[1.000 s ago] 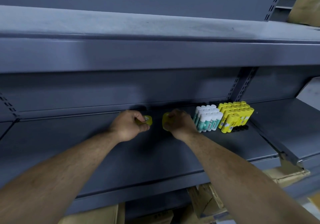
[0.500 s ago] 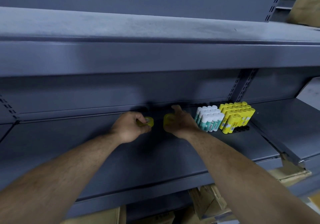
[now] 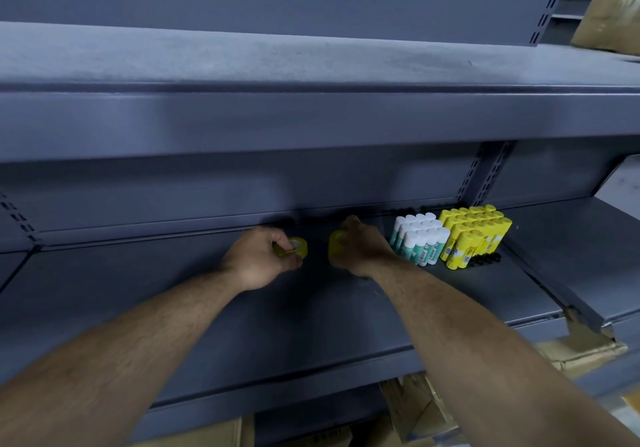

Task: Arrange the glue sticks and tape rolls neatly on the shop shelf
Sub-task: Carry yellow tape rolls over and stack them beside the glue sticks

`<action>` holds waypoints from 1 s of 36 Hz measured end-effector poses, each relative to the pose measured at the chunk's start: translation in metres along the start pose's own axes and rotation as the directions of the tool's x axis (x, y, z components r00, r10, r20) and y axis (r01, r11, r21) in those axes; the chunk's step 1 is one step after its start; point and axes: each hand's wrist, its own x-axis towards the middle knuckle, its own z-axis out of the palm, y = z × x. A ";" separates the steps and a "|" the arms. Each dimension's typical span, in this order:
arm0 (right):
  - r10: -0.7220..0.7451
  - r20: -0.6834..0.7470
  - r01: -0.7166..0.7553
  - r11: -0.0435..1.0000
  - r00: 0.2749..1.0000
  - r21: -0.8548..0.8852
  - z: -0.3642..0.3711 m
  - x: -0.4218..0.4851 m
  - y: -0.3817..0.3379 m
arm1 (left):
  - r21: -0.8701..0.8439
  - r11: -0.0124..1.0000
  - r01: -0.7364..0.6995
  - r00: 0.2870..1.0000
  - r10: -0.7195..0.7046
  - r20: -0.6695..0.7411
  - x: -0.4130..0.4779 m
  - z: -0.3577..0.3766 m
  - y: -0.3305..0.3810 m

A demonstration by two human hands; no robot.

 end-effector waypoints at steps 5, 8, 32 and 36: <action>0.009 0.005 -0.008 1.000 1.000 -0.014 0.001 0.001 -0.002 | 0.001 1.000 -0.003 1.000 0.003 -0.001 -0.001 -0.002 0.000; 0.006 -0.001 -0.006 1.000 1.000 -0.023 0.001 0.001 -0.001 | 0.002 1.000 0.010 1.000 -0.010 0.006 -0.001 -0.001 -0.002; -0.086 -0.214 -0.003 0.923 0.973 -0.385 -0.009 -0.047 0.020 | 0.065 0.987 -0.148 0.986 0.153 -0.069 0.003 0.016 0.053; -0.107 -0.162 0.028 0.904 0.981 -0.426 -0.008 -0.067 0.038 | 0.091 0.968 -0.233 0.970 0.238 -0.051 0.009 0.032 0.073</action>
